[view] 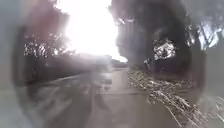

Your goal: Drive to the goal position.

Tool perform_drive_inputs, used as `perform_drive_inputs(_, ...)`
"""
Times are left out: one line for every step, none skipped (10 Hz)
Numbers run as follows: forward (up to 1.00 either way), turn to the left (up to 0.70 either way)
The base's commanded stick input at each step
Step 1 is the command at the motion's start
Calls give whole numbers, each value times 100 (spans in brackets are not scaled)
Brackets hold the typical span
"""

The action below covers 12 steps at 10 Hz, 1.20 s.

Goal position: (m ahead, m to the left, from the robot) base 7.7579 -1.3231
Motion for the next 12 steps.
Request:
perform_drive_inputs(100, 0)
perform_drive_inputs(100, 0)
perform_drive_inputs(100, 0)
perform_drive_inputs(100, 0)
perform_drive_inputs(100, 0)
perform_drive_inputs(100, 0)
perform_drive_inputs(100, 0)
perform_drive_inputs(100, 0)
perform_drive_inputs(100, 0)
perform_drive_inputs(100, 0)
perform_drive_inputs(100, 0)
perform_drive_inputs(100, 0)
